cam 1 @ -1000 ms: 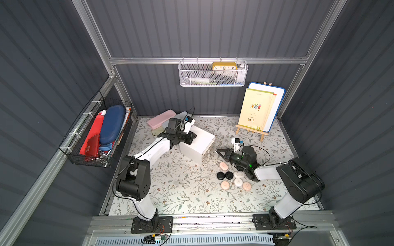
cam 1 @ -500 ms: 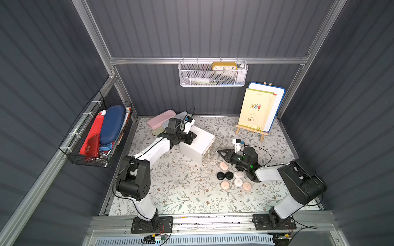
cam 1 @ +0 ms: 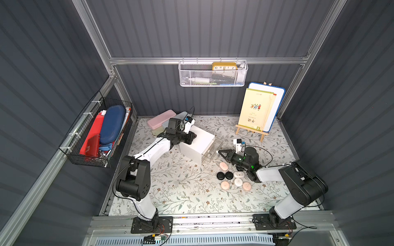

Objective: Put the bluetooth earphones in the drawer according to color
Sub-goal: Open the drawer in the storage box, then pick up the Bluetooth earphone from the center of the board.

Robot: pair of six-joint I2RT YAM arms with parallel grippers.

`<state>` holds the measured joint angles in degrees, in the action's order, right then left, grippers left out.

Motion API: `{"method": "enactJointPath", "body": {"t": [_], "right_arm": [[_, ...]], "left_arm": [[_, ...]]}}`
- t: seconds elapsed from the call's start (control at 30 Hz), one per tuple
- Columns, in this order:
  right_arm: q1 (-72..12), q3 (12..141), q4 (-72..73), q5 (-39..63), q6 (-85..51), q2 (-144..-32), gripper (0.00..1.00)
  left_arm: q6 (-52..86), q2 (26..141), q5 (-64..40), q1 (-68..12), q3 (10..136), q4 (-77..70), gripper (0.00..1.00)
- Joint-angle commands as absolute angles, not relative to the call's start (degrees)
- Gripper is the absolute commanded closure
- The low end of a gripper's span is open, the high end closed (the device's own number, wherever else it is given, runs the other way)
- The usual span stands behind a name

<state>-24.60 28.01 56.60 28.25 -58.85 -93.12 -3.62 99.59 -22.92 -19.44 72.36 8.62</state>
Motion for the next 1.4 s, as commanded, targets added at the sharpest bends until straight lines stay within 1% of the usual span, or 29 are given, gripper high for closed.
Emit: {"method": "enactJointPath", "body": {"t": [0.0, 0.3, 0.4, 0.53, 0.6, 0.77, 0.8, 0.83, 0.87, 0.97, 1.0, 1.03, 1.13, 1.27, 1.3, 1.37], "right_arm": [[-24.5, 26.9, 52.1, 28.3, -57.2, -93.2, 1.0], [-24.4, 27.1, 51.0, 28.5, -56.7, -92.1, 1.0], [-24.3, 27.5, 46.4, 27.8, -54.9, -89.3, 1.0], [-24.0, 29.2, 34.0, 24.7, -49.8, -82.6, 1.0], [-23.8, 30.3, 26.4, 22.1, -47.1, -78.8, 0.95], [-23.0, 35.8, 3.4, 13.7, -39.3, -70.7, 0.74], [-22.8, 37.2, -1.0, 11.2, -37.8, -69.9, 0.7], [-22.6, 38.5, -4.7, 9.5, -36.4, -69.9, 0.65], [-22.5, 39.4, -7.5, 8.2, -35.3, -67.9, 0.61], [-22.2, 41.5, -14.0, 4.1, -33.0, -67.1, 0.5], [-22.1, 41.9, -15.6, 2.6, -32.3, -67.1, 0.45], [-22.0, 42.1, -16.6, 1.6, -31.9, -67.2, 0.42], [-21.6, 43.3, -19.7, -0.3, -30.4, -68.4, 0.36], [-21.4, 47.0, -25.1, -0.8, -27.8, -73.6, 0.32], [-21.4, 48.3, -25.7, -0.7, -27.5, -75.1, 0.31], [-21.4, 50.1, -28.6, -0.4, -26.9, -77.7, 0.3]], "left_arm": [[-4.5, 101.2, -22.7, -19.1, 72.3, 12.7, 1.0], [-4.6, 101.0, -22.7, -19.1, 72.4, 12.8, 1.0], [-4.2, 100.6, -22.7, -19.1, 72.9, 12.9, 1.0], [-3.9, 98.6, -22.7, -19.1, 74.6, 12.7, 1.0], [-3.8, 97.2, -22.6, -19.1, 75.7, 12.3, 1.0], [-3.4, 94.6, -21.4, -19.2, 79.6, 11.6, 1.0], [-3.3, 94.2, -21.1, -19.2, 80.4, 11.7, 0.97], [-3.5, 93.9, -20.9, -19.2, 80.4, 11.8, 0.9], [-3.5, 93.5, -20.8, -19.3, 82.7, 11.7, 0.8], [-4.0, 92.2, -21.0, -19.5, 84.0, 11.4, 0.49], [-4.1, 91.8, -20.9, -19.7, 84.2, 11.2, 0.37], [-4.2, 91.4, -20.7, -19.9, 84.3, 11.0, 0.29], [-5.1, 90.2, -20.6, -20.5, 84.3, 10.7, 0.16], [-6.3, 89.3, -20.5, -20.8, 83.7, 10.6, 0.08], [-6.4, 89.0, -20.4, -20.9, 83.4, 10.6, 0.02], [-6.6, 88.7, -20.5, -21.1, 82.8, 10.4, 0.01]]}}
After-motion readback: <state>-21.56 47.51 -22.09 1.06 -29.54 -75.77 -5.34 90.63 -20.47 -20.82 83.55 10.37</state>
